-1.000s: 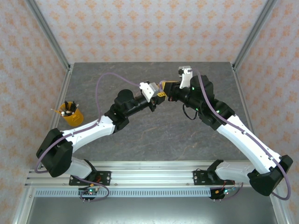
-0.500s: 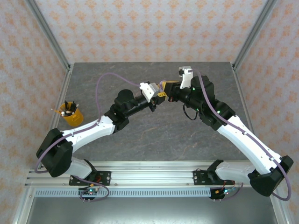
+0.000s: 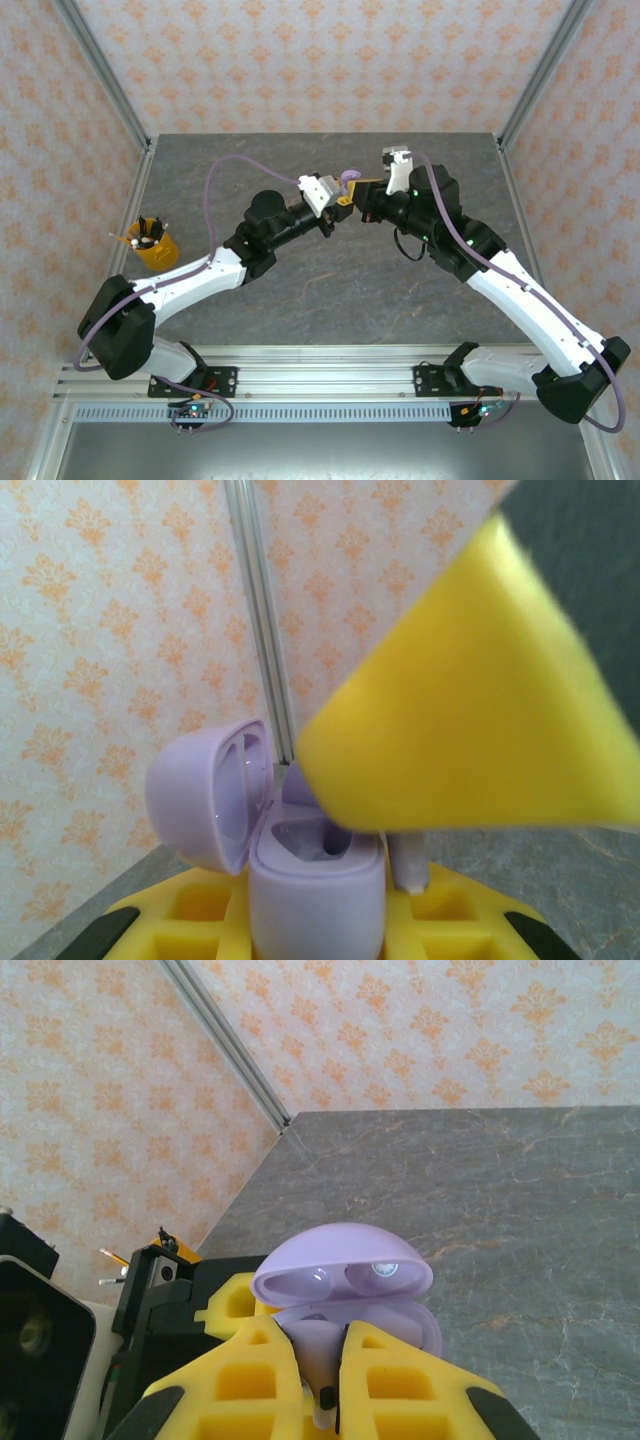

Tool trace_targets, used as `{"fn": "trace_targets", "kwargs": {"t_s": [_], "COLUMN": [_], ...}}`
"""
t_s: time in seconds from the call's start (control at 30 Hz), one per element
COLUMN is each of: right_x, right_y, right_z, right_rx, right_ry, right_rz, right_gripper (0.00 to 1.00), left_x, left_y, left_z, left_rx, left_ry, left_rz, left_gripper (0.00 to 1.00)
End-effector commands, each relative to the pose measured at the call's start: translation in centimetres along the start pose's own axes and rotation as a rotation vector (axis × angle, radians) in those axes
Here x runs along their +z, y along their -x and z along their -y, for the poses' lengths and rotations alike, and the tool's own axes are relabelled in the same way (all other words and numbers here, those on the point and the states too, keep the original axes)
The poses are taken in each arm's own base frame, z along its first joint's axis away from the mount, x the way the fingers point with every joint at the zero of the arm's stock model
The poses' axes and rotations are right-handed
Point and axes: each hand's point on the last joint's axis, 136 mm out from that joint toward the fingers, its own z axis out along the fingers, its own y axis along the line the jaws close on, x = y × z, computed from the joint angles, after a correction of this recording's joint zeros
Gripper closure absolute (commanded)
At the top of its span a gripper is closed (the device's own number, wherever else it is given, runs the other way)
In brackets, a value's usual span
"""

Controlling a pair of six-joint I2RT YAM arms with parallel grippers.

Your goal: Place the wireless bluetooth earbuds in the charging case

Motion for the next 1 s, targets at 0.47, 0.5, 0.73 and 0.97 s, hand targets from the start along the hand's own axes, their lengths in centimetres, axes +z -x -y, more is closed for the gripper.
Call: {"fn": "trace_targets", "kwargs": {"t_s": [0.47,0.5,0.73,0.97], "right_x": [-2.2,-2.3,-3.0,-2.1], "right_y": [2.5,2.7,3.8,3.5], "right_z": [-0.3,-0.3,-0.7,-0.2], "right_rx": [-0.025,-0.028,-0.033,-0.035], "right_ry": [-0.017,-0.020,-0.018,-0.033], "right_rz": [0.078,0.084,0.116,0.105], "right_gripper": [0.89,0.89,0.89,0.89], "left_x": [0.6,0.6,0.7,0.7], "left_y": [1.1,1.0,0.8,1.1], "left_z": [-0.1,-0.1,-0.1,0.1], "left_rx": [0.010,0.008,0.001,-0.003], "left_ry": [0.005,0.004,0.001,-0.012], "left_rz": [0.037,0.035,0.033,0.040], "left_gripper": [1.00,1.00,1.00,1.00]}}
